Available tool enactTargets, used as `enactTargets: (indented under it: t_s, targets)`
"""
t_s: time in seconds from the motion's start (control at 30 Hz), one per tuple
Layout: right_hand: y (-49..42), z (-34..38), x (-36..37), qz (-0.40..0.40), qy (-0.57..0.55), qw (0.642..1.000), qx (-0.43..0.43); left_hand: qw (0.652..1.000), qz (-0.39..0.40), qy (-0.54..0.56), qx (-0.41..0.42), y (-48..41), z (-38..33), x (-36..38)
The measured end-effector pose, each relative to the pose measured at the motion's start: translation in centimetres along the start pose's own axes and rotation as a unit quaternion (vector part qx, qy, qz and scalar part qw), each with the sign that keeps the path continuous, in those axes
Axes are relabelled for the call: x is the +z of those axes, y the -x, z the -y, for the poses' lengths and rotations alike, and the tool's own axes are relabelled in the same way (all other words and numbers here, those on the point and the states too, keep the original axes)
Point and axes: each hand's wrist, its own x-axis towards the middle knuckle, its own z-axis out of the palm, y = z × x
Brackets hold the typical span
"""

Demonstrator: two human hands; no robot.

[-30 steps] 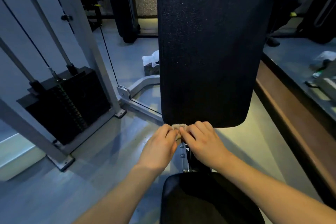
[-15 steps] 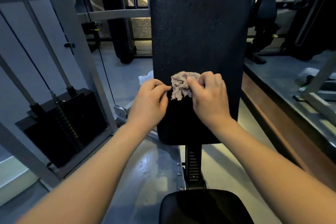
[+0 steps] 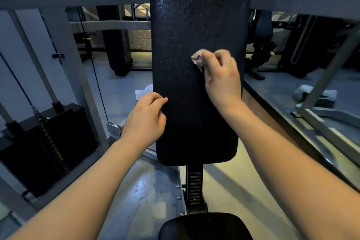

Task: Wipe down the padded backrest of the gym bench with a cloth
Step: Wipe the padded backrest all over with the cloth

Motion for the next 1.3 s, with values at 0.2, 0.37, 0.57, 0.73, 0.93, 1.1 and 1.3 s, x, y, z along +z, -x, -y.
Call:
enactTargets:
  t_s: [0.2, 0.37, 0.57, 0.73, 0.93, 1.1, 1.3]
  targets:
    - [-5.2, -1.4, 1.2, -0.03, 0.054, 0.997, 0.039, 1.0, -0.008, -0.012, -0.017, 0.1, 0.2, 0.7]
    - [1.8, 0.9, 1.7, 0.045, 0.023, 0.998, -0.045, 1.0, -0.015, -0.011, -0.007, 0.8, 0.5, 1.6]
    - [6.0, 0.4, -0.3, 0.146, -0.006, 0.977, -0.154, 1.0, 0.01, -0.021, 0.001, 1.1, 0.4, 0.9]
    - [-6.3, -0.3, -0.8, -0.024, 0.009, 0.999, -0.038, 0.999, 0.035, -0.032, -0.005, 0.9, 0.1, 0.0]
    - [-9.5, 2.4, 2.4, -0.032, 0.019, 0.999, 0.006, 0.998, 0.052, -0.038, -0.011, 0.9, 0.1, -0.5]
    - [0.8, 2.5, 2.6, 0.096, -0.005, 0.984, -0.15, 0.998, 0.05, -0.034, -0.011, 0.9, 0.2, -0.3]
    - [8.8, -0.4, -1.3, 0.251, -0.009, 0.933, -0.257, 0.997, 0.067, -0.041, -0.005, 1.5, 0.0, -0.6]
